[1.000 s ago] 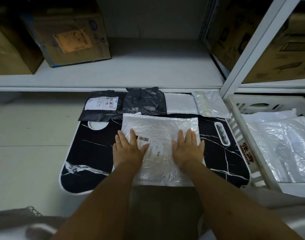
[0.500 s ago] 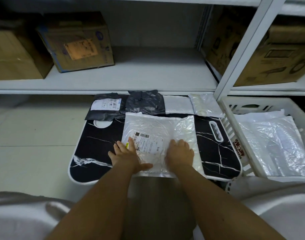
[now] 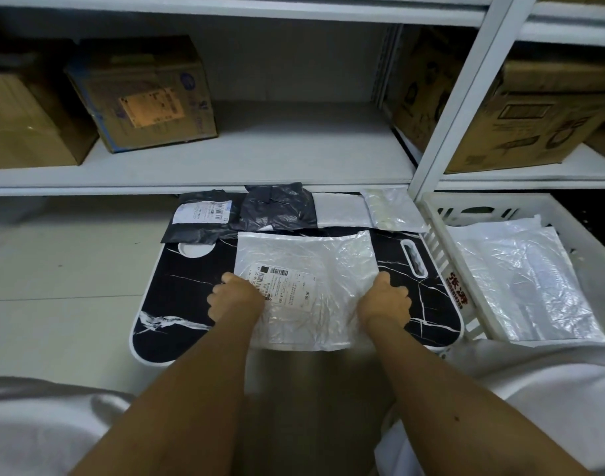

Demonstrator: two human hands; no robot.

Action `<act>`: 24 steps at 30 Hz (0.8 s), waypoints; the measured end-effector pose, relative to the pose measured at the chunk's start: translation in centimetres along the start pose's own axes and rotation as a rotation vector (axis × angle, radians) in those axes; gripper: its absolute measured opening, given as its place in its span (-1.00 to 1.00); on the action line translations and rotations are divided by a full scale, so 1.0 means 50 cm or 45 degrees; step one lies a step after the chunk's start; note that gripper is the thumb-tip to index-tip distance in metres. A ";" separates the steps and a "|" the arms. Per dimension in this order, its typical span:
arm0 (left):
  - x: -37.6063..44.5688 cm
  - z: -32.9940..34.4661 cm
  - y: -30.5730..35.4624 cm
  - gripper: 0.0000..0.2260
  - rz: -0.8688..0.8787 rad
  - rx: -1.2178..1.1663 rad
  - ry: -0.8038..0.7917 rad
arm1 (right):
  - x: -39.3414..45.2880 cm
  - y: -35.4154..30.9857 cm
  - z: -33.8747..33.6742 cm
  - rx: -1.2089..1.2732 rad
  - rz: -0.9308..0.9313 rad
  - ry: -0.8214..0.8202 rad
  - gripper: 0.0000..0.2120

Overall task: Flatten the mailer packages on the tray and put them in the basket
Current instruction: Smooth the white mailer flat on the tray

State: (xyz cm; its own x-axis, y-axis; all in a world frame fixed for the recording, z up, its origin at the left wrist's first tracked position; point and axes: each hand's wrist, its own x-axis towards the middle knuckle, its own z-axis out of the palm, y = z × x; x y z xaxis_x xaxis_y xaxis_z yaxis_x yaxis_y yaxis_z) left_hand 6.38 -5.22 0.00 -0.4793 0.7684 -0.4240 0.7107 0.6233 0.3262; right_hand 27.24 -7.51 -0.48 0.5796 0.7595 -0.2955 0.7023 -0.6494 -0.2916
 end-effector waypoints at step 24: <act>-0.211 -0.070 0.247 -0.70 0.693 -0.197 0.217 | 0.013 -0.016 -0.279 -0.176 -0.317 0.408 -0.75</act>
State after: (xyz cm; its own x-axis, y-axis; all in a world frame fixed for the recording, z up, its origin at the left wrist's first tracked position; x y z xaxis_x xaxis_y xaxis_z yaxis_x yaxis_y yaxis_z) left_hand 18.40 -5.11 11.44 -0.1516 0.9882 -0.0236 0.8006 0.1368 0.5834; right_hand 32.84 -5.97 12.26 0.4691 0.8802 0.0725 0.8732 -0.4499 -0.1872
